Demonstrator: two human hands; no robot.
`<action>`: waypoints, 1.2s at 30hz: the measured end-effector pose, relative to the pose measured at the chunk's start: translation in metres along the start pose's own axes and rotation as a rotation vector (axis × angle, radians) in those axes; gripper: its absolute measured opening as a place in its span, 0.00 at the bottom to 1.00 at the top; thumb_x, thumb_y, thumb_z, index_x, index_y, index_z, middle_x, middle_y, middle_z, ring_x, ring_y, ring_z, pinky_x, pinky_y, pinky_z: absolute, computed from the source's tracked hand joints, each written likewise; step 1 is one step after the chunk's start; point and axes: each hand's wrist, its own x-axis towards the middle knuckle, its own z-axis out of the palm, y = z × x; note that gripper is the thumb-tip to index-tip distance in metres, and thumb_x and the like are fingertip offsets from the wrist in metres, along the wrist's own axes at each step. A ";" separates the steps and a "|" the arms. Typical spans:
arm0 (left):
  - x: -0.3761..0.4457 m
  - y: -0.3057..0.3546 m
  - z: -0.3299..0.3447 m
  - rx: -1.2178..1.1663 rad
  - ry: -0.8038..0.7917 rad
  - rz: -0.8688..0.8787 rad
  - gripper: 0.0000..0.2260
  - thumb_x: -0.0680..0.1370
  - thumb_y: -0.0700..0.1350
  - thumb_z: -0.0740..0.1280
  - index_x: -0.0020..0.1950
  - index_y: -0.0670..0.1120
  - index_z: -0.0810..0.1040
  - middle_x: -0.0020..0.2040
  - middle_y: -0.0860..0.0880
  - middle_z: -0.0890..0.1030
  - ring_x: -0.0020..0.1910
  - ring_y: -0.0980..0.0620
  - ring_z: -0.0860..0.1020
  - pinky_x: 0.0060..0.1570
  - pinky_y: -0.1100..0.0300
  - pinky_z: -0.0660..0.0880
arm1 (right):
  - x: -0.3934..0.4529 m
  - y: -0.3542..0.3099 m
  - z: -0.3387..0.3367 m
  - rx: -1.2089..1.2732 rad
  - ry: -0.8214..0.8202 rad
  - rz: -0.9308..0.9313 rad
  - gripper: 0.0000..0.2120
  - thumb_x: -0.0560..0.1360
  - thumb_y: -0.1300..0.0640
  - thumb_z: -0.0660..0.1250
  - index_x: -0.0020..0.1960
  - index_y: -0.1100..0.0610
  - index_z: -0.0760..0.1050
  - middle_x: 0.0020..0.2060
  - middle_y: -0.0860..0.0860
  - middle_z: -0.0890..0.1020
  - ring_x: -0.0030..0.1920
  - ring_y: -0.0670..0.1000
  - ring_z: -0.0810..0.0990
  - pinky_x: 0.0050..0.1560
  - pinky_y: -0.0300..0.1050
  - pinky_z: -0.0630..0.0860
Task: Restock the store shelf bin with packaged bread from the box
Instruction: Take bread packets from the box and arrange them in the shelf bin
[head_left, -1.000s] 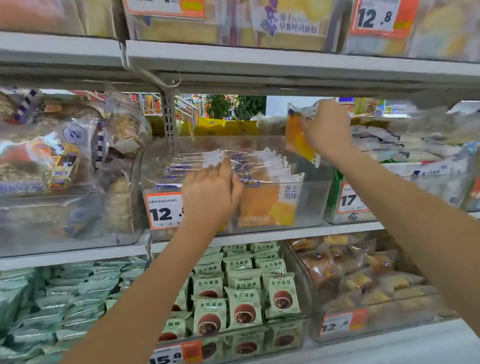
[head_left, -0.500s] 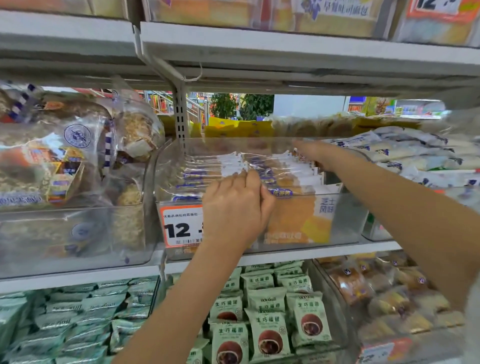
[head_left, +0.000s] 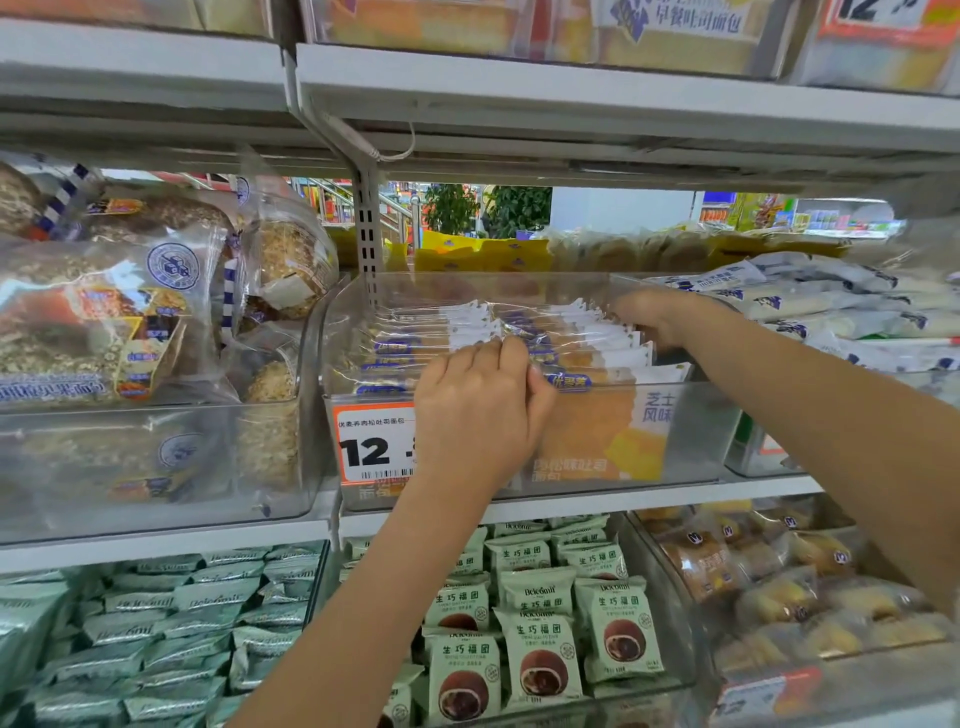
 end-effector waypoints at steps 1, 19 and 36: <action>0.000 0.000 0.000 0.001 -0.005 -0.001 0.15 0.76 0.48 0.55 0.40 0.45 0.80 0.31 0.51 0.80 0.30 0.50 0.77 0.36 0.58 0.68 | -0.005 -0.001 0.000 0.029 -0.022 0.010 0.20 0.83 0.53 0.52 0.69 0.64 0.65 0.55 0.58 0.79 0.52 0.58 0.79 0.39 0.43 0.77; -0.141 -0.003 -0.078 -0.375 -0.277 0.327 0.20 0.78 0.42 0.55 0.68 0.39 0.72 0.67 0.42 0.74 0.67 0.45 0.69 0.66 0.48 0.64 | -0.220 0.111 0.088 0.431 0.237 -0.786 0.12 0.80 0.59 0.58 0.40 0.58 0.75 0.29 0.52 0.74 0.28 0.41 0.71 0.32 0.33 0.67; -0.519 -0.025 -0.178 -0.299 -2.025 -0.403 0.19 0.80 0.45 0.58 0.71 0.49 0.66 0.71 0.44 0.67 0.63 0.42 0.73 0.61 0.51 0.72 | -0.306 0.392 0.360 -0.600 -1.092 0.080 0.23 0.80 0.47 0.59 0.70 0.58 0.65 0.65 0.56 0.73 0.62 0.58 0.74 0.48 0.44 0.74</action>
